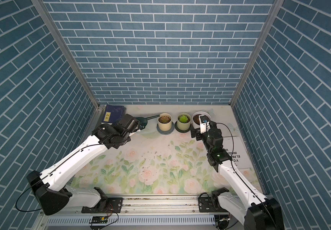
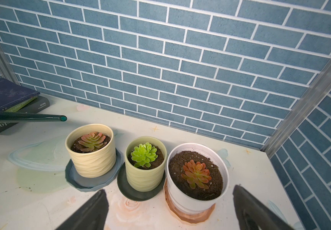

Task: Water the succulent around the soil edge
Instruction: Water the soil of the potted plant with water.

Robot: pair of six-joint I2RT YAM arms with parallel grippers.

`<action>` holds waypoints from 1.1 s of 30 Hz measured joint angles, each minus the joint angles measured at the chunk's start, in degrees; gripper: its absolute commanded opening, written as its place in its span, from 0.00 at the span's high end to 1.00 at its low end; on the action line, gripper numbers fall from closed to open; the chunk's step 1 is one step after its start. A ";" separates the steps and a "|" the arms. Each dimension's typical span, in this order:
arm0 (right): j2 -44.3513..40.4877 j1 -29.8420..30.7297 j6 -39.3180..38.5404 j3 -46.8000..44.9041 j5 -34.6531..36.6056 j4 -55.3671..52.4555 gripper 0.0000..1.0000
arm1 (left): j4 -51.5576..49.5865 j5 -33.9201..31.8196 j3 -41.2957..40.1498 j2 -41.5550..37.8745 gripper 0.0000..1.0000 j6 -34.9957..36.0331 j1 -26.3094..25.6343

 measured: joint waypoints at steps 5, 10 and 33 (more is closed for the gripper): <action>0.00 0.00 0.00 0.00 -0.02 0.00 0.01 | 0.50 -2.47 1.31 2.93 1.00 1.18 0.00; 0.00 0.00 0.00 0.00 0.00 0.00 0.01 | 1.38 -3.96 2.58 4.79 1.00 2.21 -0.52; 0.00 0.00 -0.02 0.00 0.00 0.02 0.01 | 2.73 -0.50 1.36 0.39 1.00 2.75 -4.42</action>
